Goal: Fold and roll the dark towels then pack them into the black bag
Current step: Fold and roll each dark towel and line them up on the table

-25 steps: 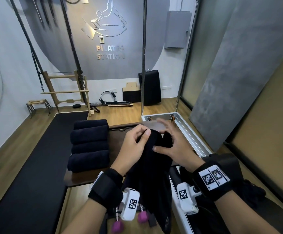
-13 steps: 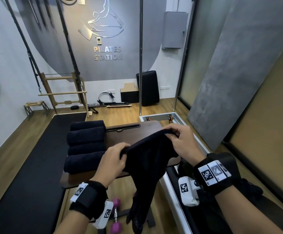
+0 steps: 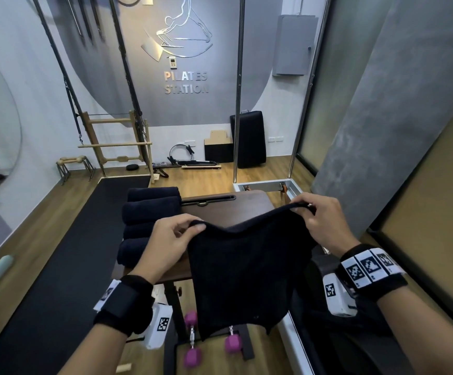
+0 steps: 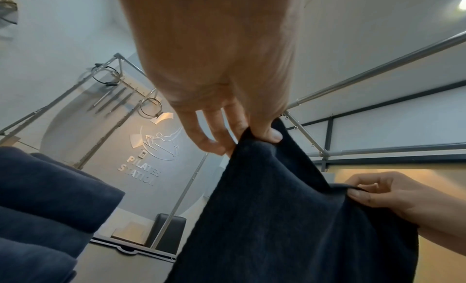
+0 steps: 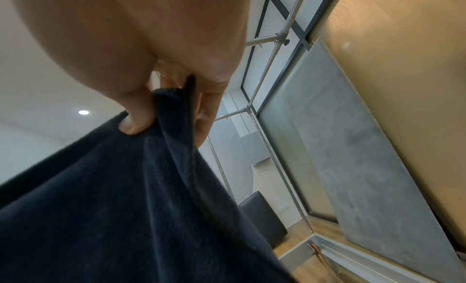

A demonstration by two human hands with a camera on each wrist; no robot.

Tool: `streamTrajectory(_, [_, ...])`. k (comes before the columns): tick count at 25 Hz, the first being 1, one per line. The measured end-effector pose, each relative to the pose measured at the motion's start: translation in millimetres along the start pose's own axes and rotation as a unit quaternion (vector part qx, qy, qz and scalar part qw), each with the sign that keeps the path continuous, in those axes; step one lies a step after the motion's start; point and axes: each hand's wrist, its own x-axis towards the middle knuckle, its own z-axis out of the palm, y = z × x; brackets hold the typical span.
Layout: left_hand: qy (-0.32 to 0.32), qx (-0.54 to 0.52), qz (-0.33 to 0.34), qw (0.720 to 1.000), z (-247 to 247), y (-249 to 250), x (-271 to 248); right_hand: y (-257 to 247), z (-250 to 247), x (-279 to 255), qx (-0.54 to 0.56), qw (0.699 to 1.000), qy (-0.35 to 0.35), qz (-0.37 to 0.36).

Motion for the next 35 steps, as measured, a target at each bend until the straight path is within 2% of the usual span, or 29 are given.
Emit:
streamTrajectory(2, [0.023, -0.026, 0.001, 0.999, 7.1, 6.0, -1.0, -1.4, 2.1, -0.9, -0.02, 1.0, 0.006, -0.011])
streamTrajectory(6, [0.16, -0.073, -0.039, 0.984, -3.3, 7.0, -1.9, 5.6, -7.1, -4.4, -0.079, 0.997, 0.0, -0.013])
streamTrajectory(9, [0.167, -0.081, -0.057, 0.981, -10.2, 3.4, -4.6, 16.2, -11.7, -4.5, -0.111, 0.992, -0.068, -0.003])
streamTrajectory(11, [0.172, -0.084, -0.065, 0.979, -11.1, 1.7, -7.9, 19.9, -12.6, -4.1, -0.117, 0.99, -0.077, 0.013])
streamTrajectory(14, [0.204, -0.053, -0.056, 0.976, -16.1, -4.4, -10.2, 19.5, -17.2, -3.1, -0.088, 0.996, -0.026, 0.022])
streamTrajectory(17, [0.249, -0.01, -0.032, 0.968, -23.8, -10.2, -8.8, 14.5, -22.2, -0.7, -0.023, 0.997, 0.073, 0.03])
streamTrajectory(19, [0.261, -0.043, -0.036, 0.964, -25.1, -9.5, -5.1, 10.2, -22.8, 3.8, 0.026, 0.989, 0.136, 0.048])
streamTrajectory(21, [0.255, -0.11, -0.057, 0.959, -21.2, -4.3, 1.1, 9.8, -20.3, 11.4, 0.088, 0.98, 0.163, 0.067])
streamTrajectory(23, [0.249, -0.18, -0.092, 0.947, -16.0, -3.6, 16.4, 15.2, -13.3, 25.2, 0.189, 0.963, 0.154, 0.113])
streamTrajectory(26, [0.243, -0.242, -0.139, 0.929, -5.1, -11.1, 48.3, 28.7, 2.8, 49.6, 0.344, 0.912, 0.105, 0.198])
streamTrajectory(29, [0.238, -0.29, -0.17, 0.911, 10.1, -25.8, 82.2, 53.9, 28.5, 77.0, 0.428, 0.872, 0.082, 0.222])
streamTrajectory(31, [0.251, -0.285, -0.213, 0.9, 24.8, -46.7, 110.1, 77.4, 52.0, 99.7, 0.456, 0.851, 0.09, 0.242])
streamTrajectory(35, [0.27, -0.189, -0.32, 0.888, 57.6, -109.1, 165.7, 128.4, 104.4, 139.7, 0.464, 0.826, 0.089, 0.307])
